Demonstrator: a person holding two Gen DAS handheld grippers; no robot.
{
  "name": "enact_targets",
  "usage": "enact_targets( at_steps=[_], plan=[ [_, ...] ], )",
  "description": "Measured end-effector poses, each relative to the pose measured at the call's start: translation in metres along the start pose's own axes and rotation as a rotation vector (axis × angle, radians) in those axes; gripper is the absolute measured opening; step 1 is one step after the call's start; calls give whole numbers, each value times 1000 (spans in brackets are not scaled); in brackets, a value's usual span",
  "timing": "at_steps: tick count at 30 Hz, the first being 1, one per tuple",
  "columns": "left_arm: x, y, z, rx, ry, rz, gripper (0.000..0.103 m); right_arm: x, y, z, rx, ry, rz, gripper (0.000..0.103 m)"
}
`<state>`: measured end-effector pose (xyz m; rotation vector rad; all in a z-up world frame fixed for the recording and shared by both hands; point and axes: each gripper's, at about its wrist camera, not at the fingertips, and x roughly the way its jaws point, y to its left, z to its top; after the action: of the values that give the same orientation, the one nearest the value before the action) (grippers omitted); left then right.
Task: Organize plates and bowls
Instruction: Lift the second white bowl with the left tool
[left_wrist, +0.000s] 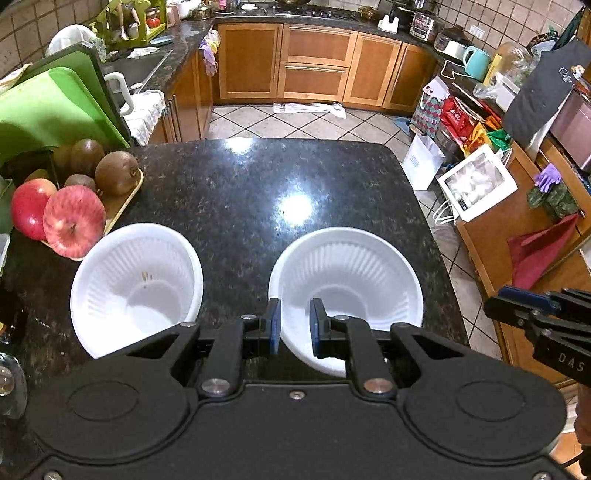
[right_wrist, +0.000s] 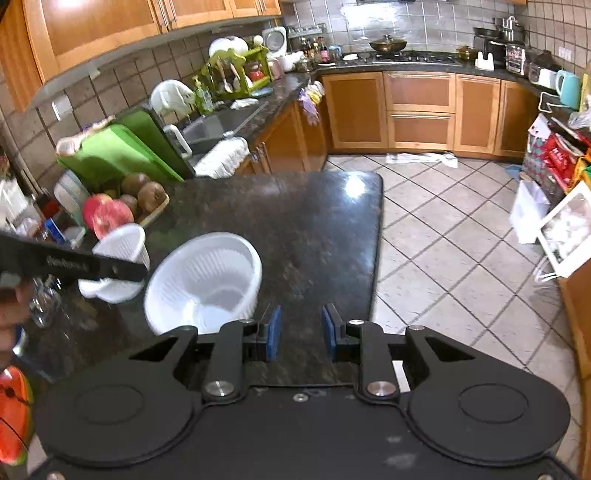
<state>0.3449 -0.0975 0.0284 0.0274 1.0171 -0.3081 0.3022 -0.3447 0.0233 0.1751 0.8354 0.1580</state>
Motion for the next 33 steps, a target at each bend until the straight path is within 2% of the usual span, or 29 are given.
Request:
enact_targets(
  at_steps=[5,13,26,33],
  plan=[
    [9,-3,8,-5,4,10,21,16,7,17,15,-3,39,25],
    [20,-5,11,-10,15,10,21,42,15,29,-1,48,60,23],
    [35,4,12,-42,35,34,21,65,22,30,-10,112,61,21],
    [45,-3,10,-25,45,44,21,73,26,26,-13,128,53,18]
  ],
)
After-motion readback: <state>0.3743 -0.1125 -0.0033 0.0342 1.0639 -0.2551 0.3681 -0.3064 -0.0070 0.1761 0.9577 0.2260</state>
